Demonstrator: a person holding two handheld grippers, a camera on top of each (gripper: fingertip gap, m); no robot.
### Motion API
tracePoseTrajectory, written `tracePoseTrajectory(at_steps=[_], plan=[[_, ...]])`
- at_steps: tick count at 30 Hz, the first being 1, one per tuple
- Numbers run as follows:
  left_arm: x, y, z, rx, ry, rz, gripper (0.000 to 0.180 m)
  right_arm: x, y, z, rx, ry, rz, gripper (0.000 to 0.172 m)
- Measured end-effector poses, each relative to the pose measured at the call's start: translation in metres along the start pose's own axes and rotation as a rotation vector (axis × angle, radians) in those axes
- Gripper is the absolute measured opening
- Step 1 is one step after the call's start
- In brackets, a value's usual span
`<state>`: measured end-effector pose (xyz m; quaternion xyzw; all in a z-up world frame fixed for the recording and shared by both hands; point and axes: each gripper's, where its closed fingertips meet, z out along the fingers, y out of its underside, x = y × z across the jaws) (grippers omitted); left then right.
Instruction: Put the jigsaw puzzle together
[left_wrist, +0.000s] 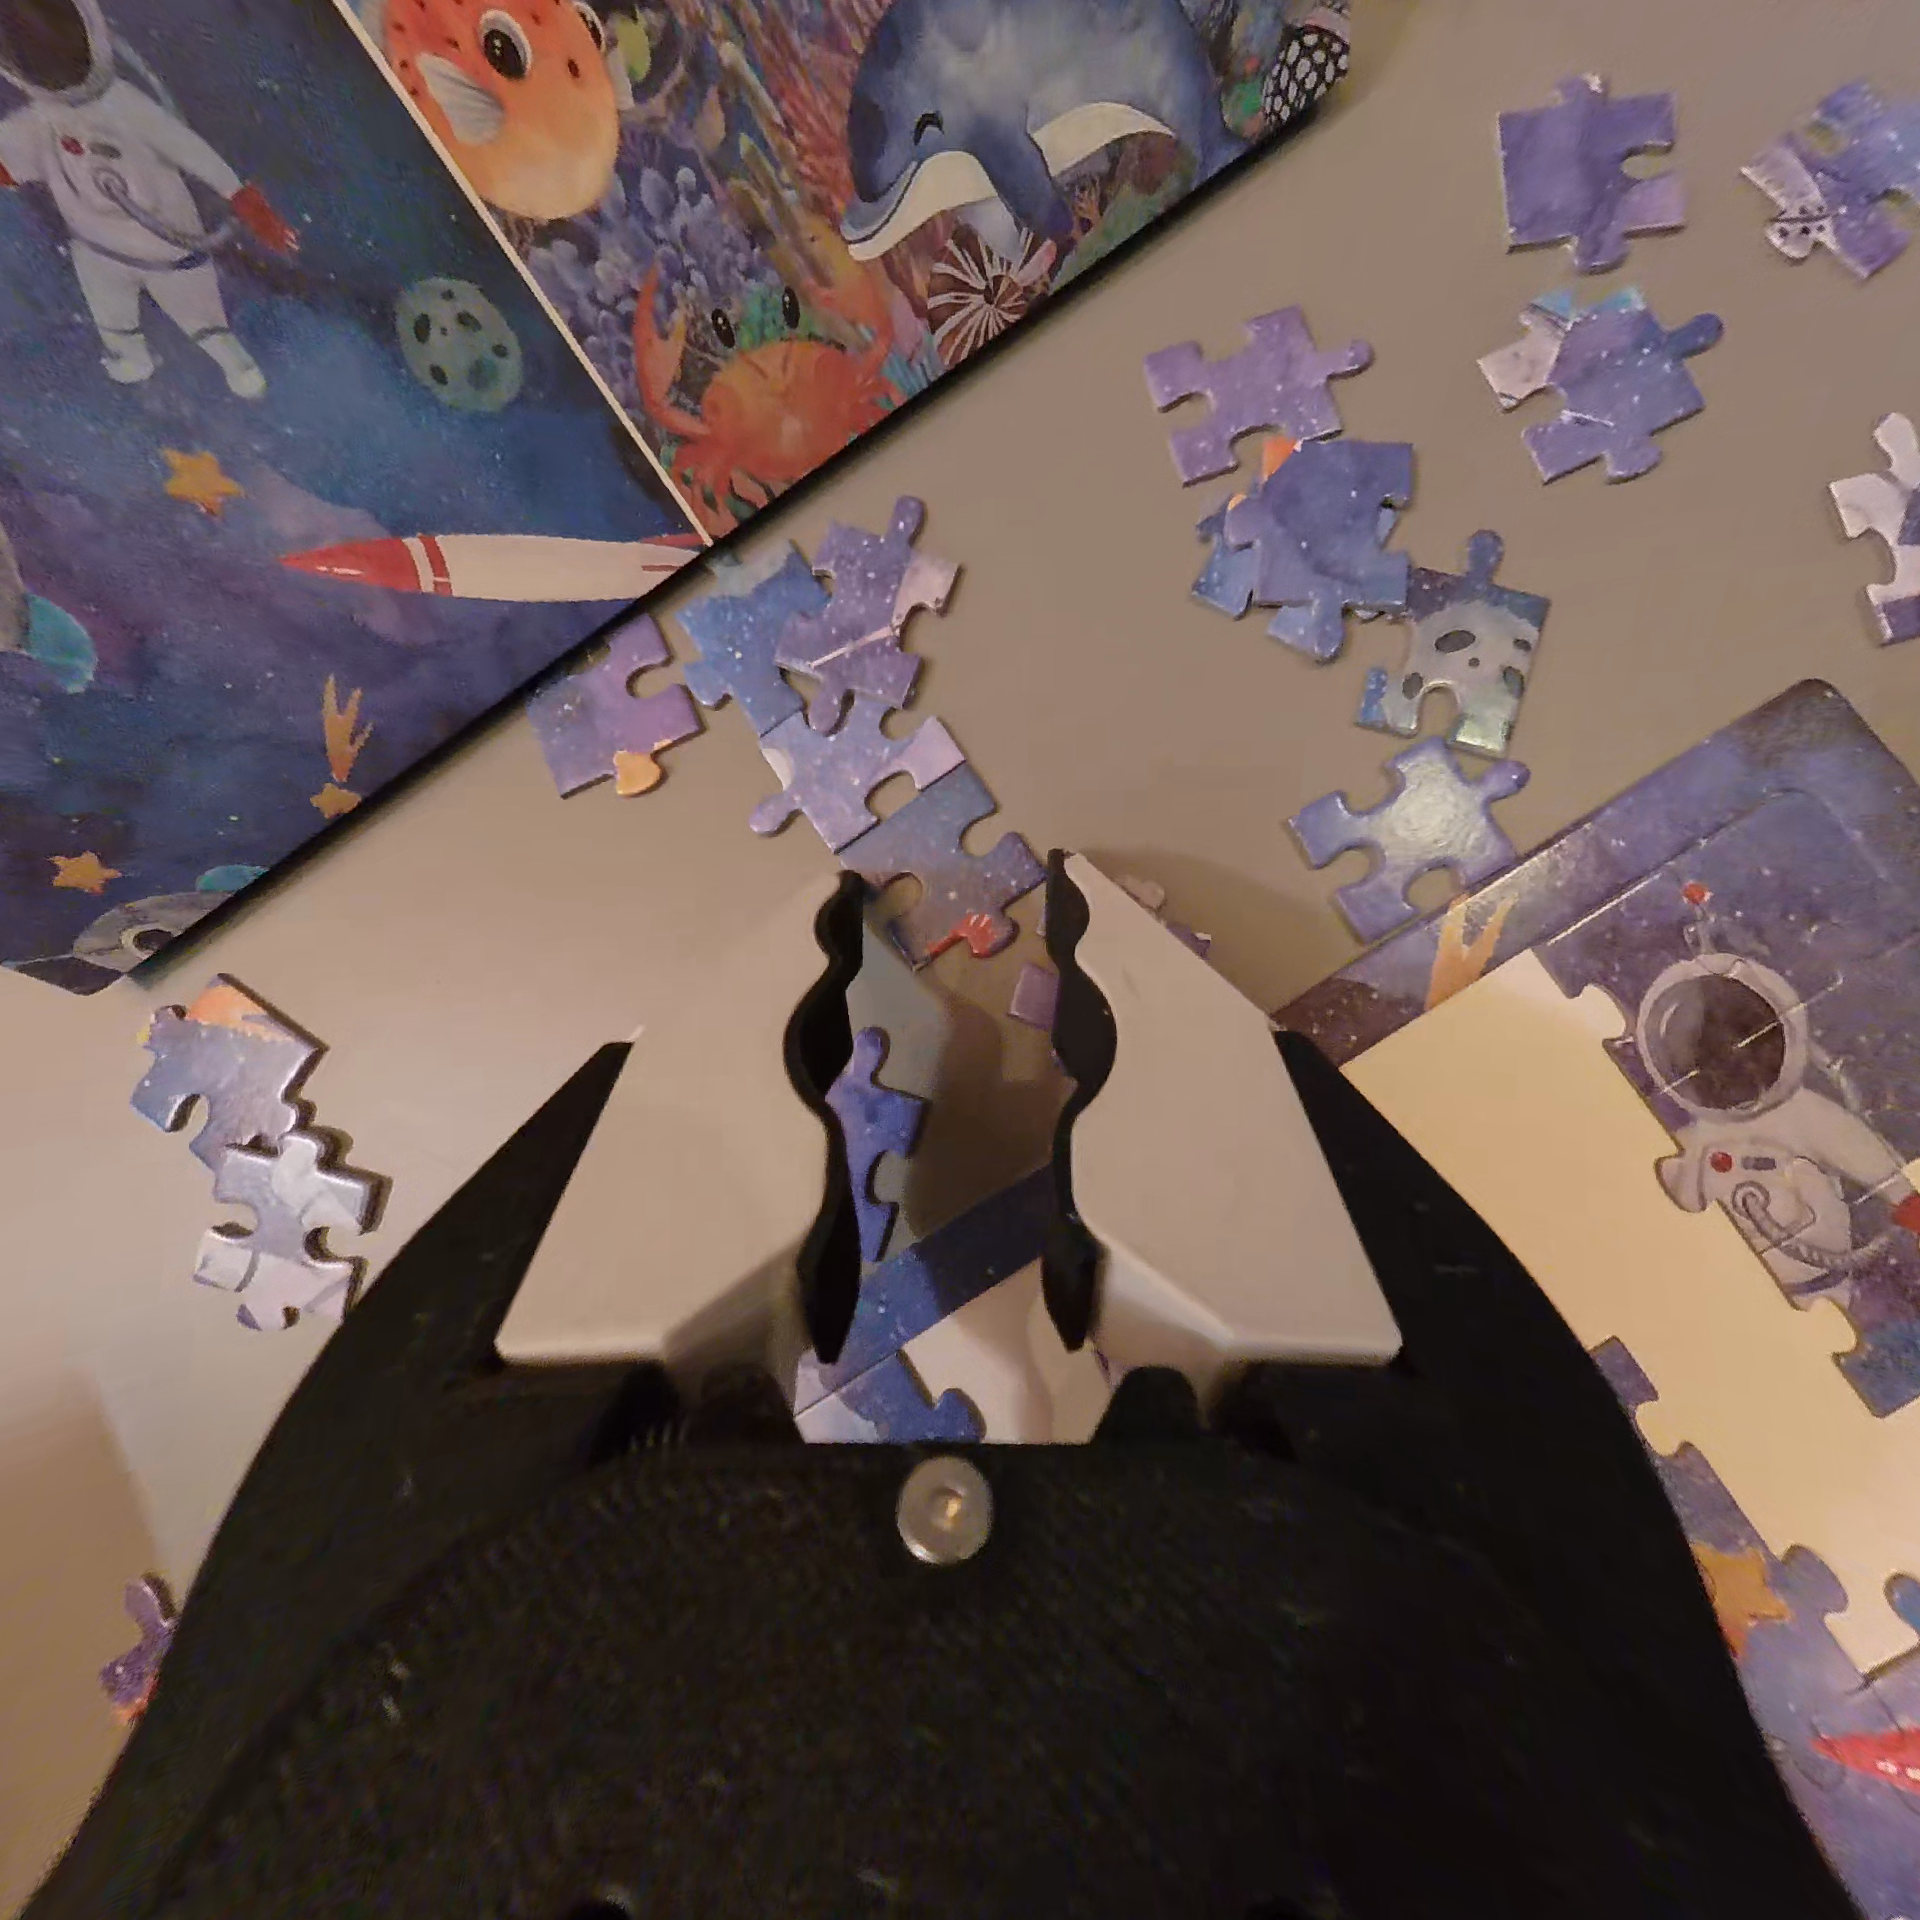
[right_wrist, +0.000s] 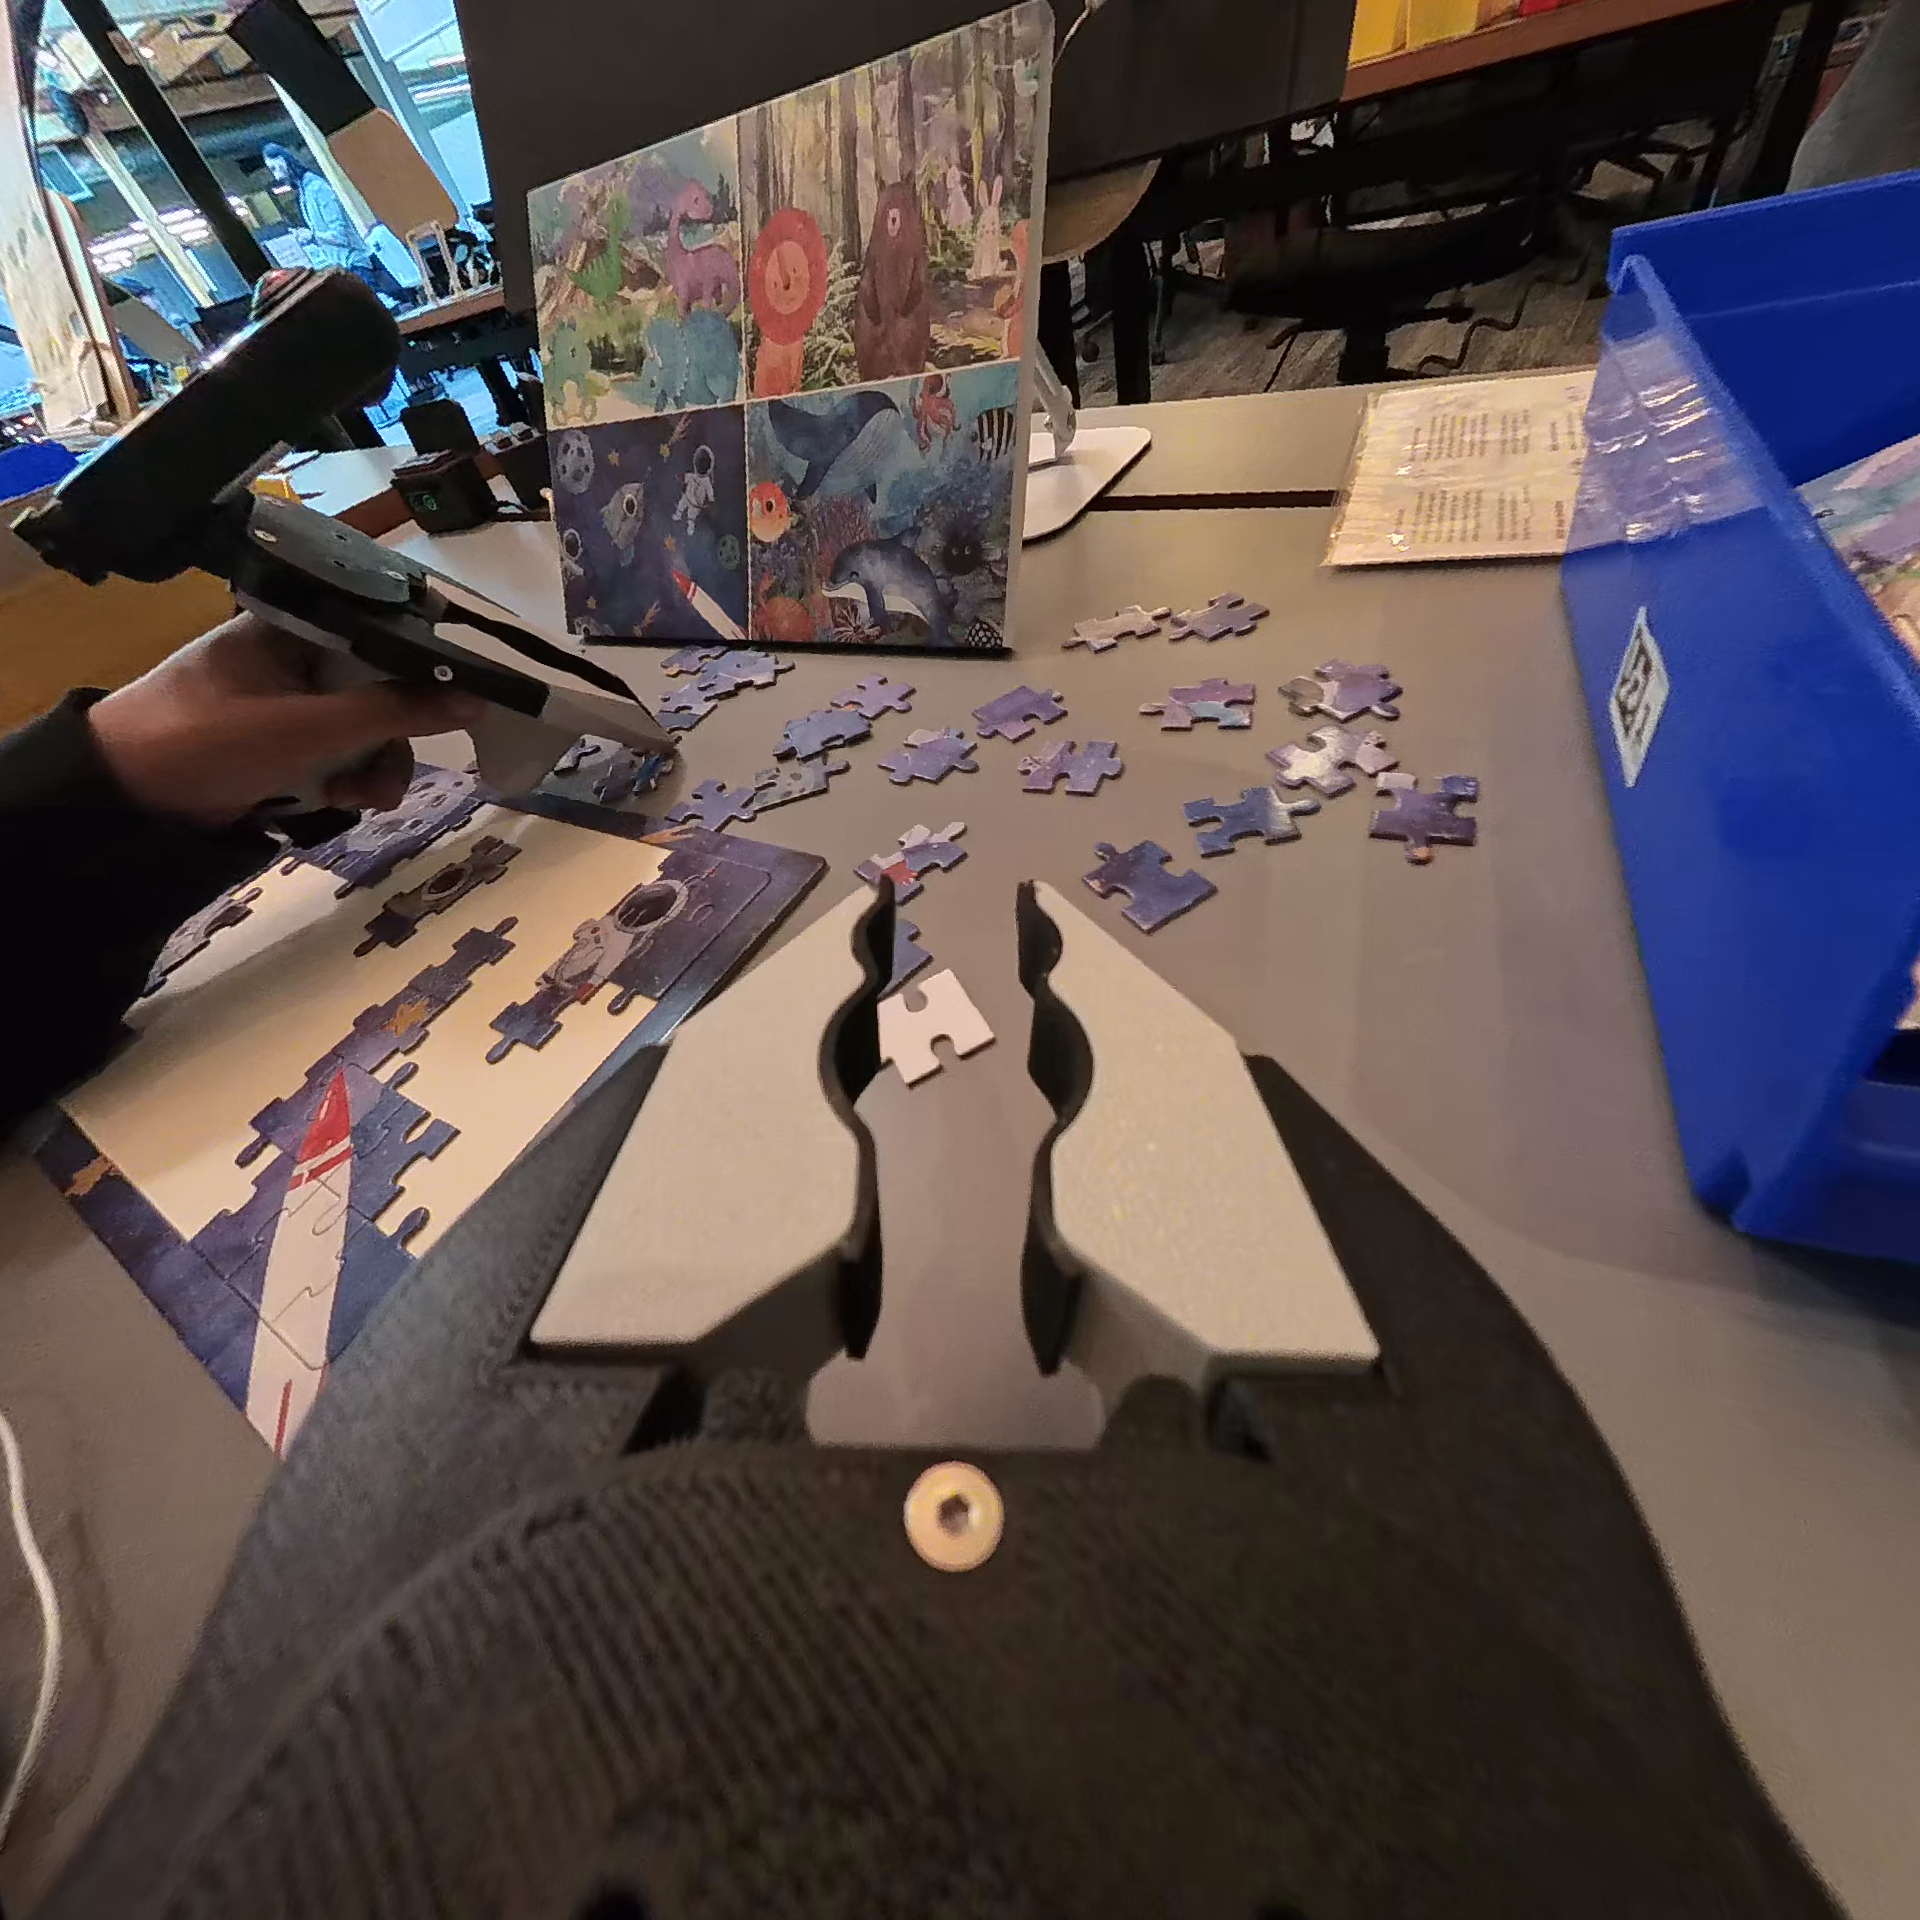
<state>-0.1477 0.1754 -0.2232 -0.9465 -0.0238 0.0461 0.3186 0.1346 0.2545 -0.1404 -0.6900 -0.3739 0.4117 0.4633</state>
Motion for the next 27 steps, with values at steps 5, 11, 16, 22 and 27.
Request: tracePoseTrajectory(at_steps=[5, 11, 16, 22, 27], plan=[[-0.004, -0.001, -0.007, 0.029, 0.003, 0.003, 0.002, 0.000, -0.002, -0.002, 0.013, -0.006, 0.003, 0.022], [-0.010, -0.003, -0.021, 0.064, -0.032, 0.049, 0.013, 0.001, -0.004, -0.003, 0.025, -0.012, 0.018, 0.021], [-0.027, 0.007, -0.011, 0.034, -0.065, -0.076, 0.062, 0.000, -0.002, -0.002, 0.013, -0.002, -0.005, 0.022], [-0.026, 0.012, -0.008, 0.015, -0.025, -0.136, 0.032, -0.002, 0.000, 0.000, -0.005, 0.011, -0.036, 0.021], [-0.027, 0.012, -0.010, 0.021, 0.012, -0.147, 0.029, -0.002, 0.002, 0.001, -0.013, 0.014, -0.044, 0.021]])
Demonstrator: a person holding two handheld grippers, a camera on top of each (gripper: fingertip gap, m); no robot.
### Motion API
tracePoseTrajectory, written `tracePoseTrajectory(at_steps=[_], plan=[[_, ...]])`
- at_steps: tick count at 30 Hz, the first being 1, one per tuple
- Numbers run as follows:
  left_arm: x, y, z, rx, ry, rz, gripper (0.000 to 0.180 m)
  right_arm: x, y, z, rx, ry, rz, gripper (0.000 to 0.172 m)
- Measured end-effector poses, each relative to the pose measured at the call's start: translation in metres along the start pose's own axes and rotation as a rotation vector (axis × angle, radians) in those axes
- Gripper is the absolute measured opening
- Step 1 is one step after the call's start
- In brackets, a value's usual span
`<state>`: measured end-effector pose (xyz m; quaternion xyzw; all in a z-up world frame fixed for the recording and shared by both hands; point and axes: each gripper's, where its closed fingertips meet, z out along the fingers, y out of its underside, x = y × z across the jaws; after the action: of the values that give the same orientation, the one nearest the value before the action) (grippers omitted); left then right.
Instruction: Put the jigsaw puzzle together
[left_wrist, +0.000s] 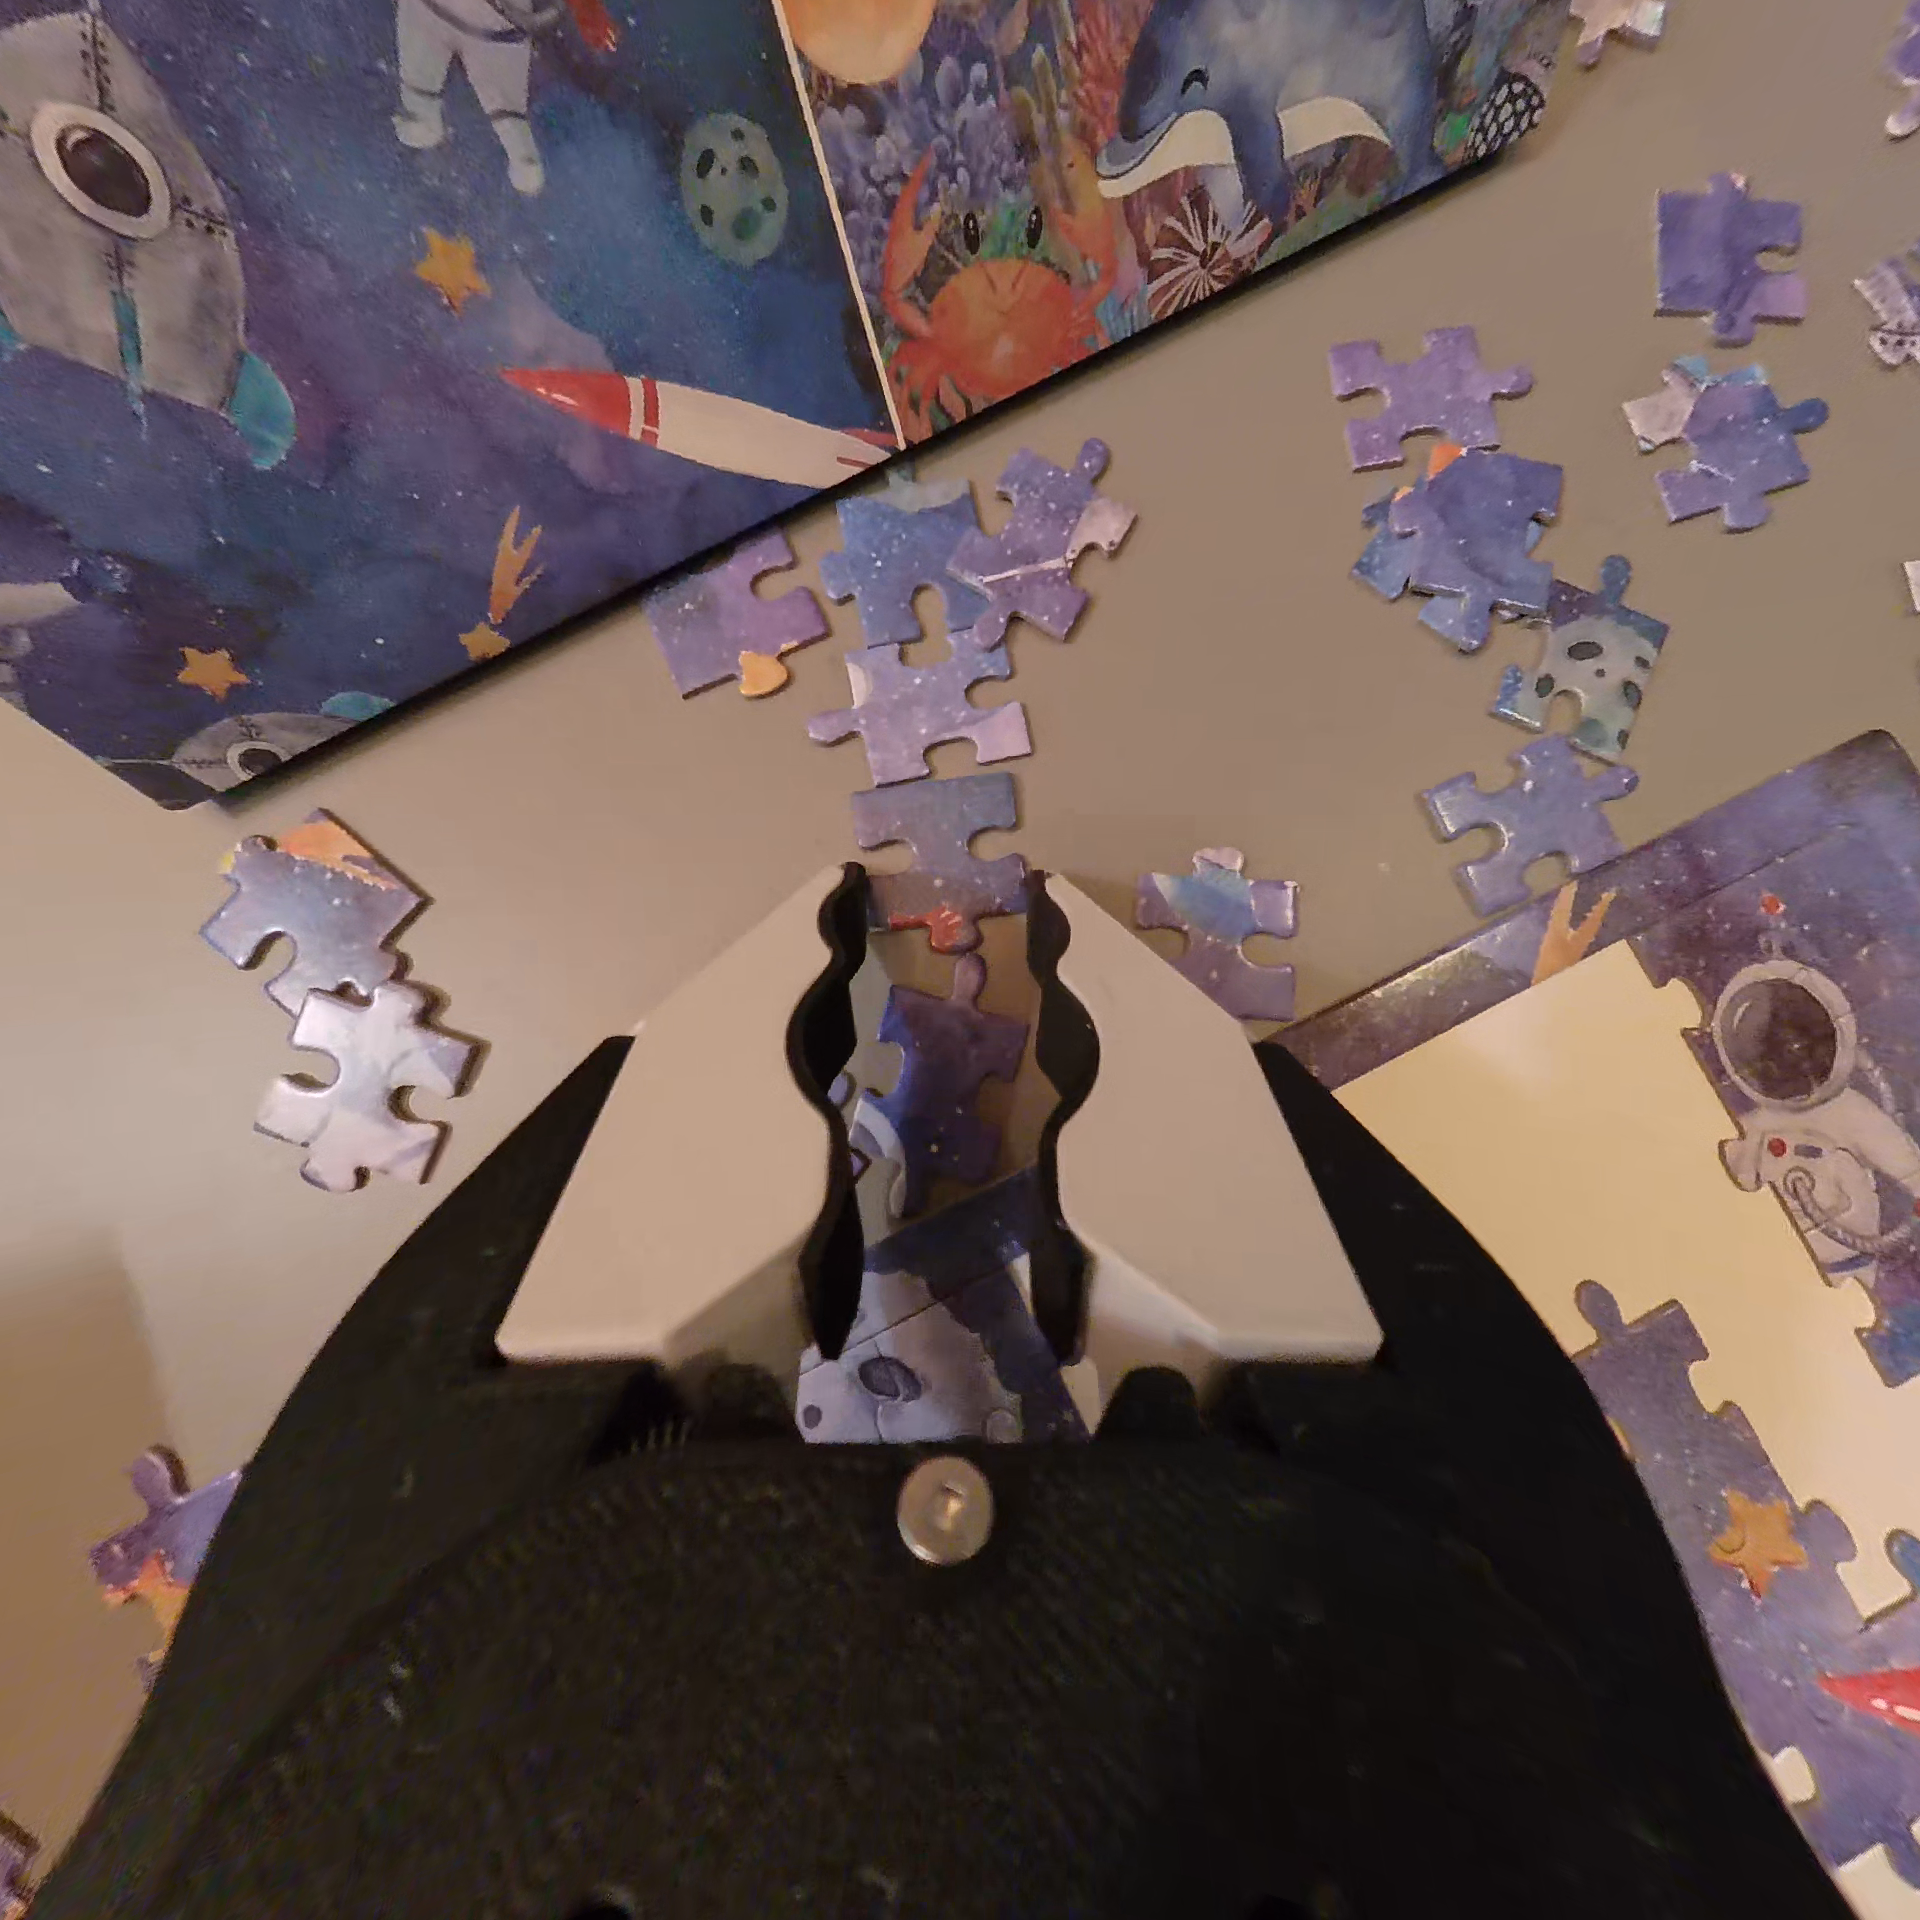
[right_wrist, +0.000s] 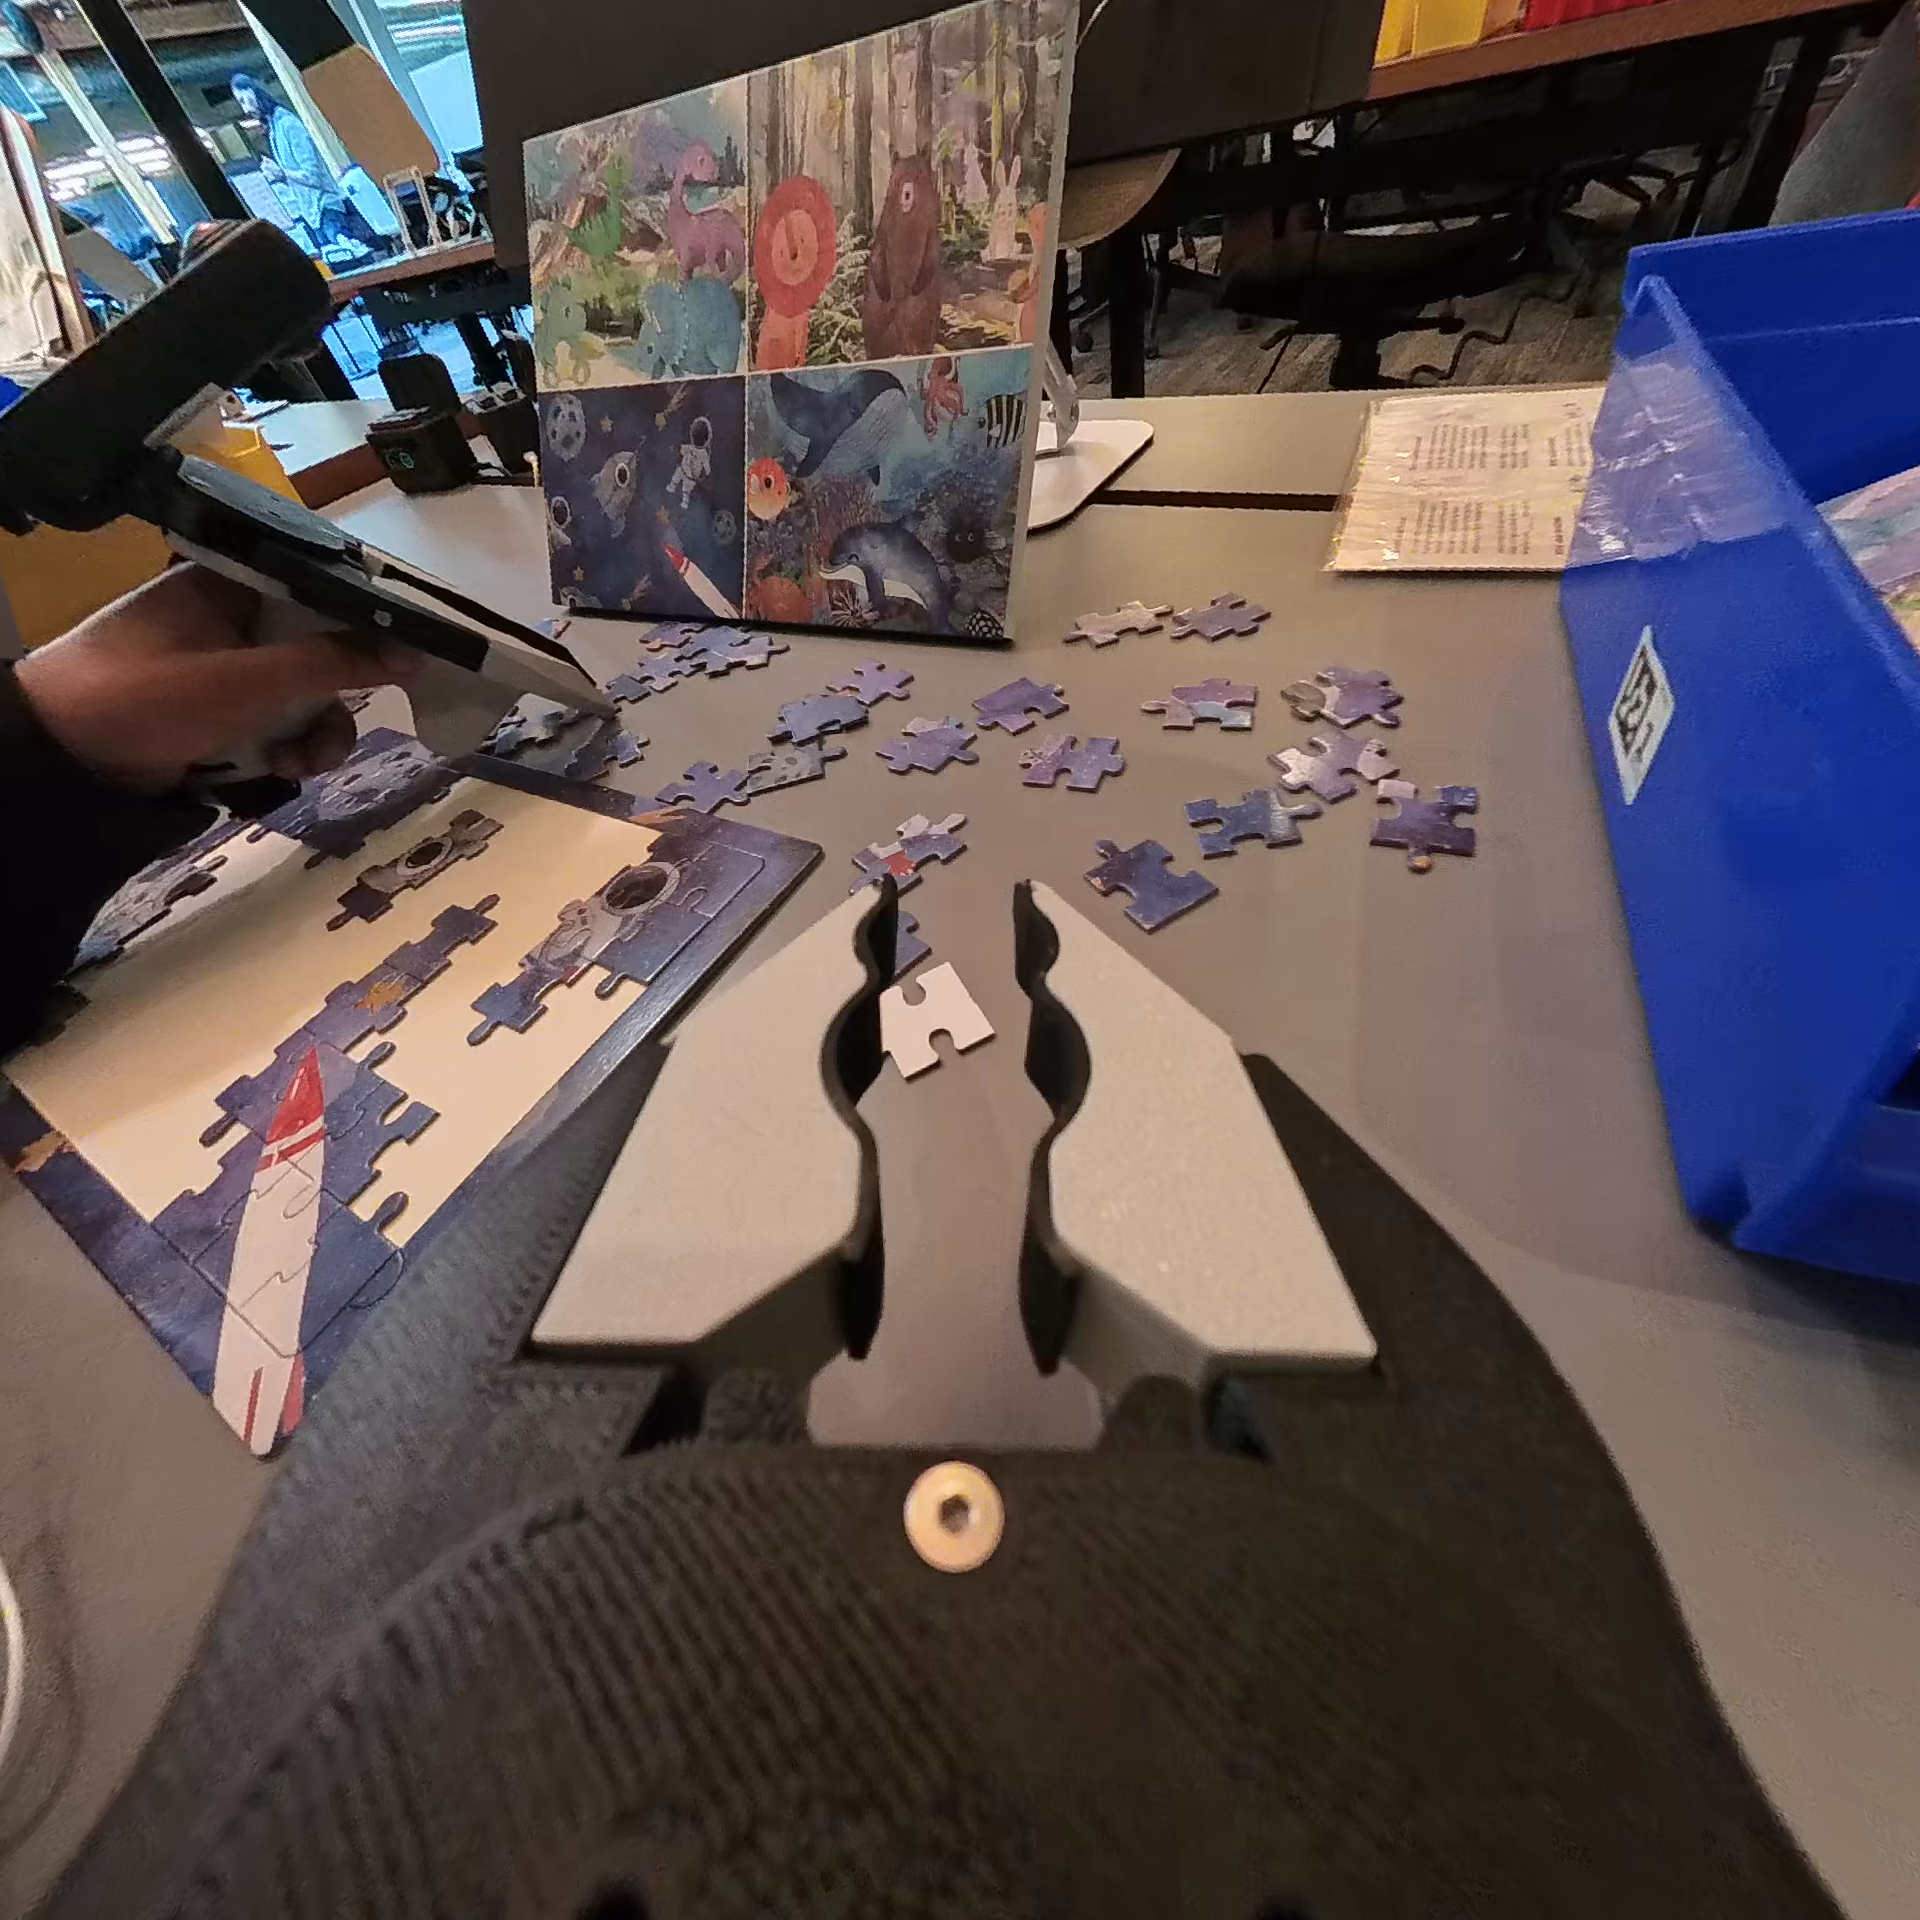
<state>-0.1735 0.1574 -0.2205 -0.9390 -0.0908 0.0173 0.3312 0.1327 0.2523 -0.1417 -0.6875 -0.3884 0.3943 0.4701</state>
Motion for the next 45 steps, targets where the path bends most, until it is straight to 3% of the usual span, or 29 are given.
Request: tracePoseTrajectory(at_steps=[6, 10, 14, 19, 45], plan=[[0.014, -0.018, -0.022, 0.106, 0.059, 0.102, 0.029, 0.001, -0.001, -0.001, 0.007, -0.001, 0.008, 0.020], [0.088, -0.019, -0.048, 0.155, 0.338, 0.333, 0.029, 0.001, -0.001, 0.000, 0.005, -0.003, 0.010, 0.021], [0.172, 0.012, -0.070, 0.148, 0.627, 0.654, 0.029, 0.000, 0.000, 0.000, 0.002, -0.002, 0.003, 0.021], [0.207, 0.044, -0.053, 0.041, 0.657, 0.921, 0.030, -0.002, -0.001, -0.001, 0.007, -0.006, -0.005, 0.020], [0.201, 0.041, -0.037, -0.009, 0.683, 0.910, 0.032, -0.003, -0.003, -0.003, 0.028, -0.016, 0.002, 0.020]])
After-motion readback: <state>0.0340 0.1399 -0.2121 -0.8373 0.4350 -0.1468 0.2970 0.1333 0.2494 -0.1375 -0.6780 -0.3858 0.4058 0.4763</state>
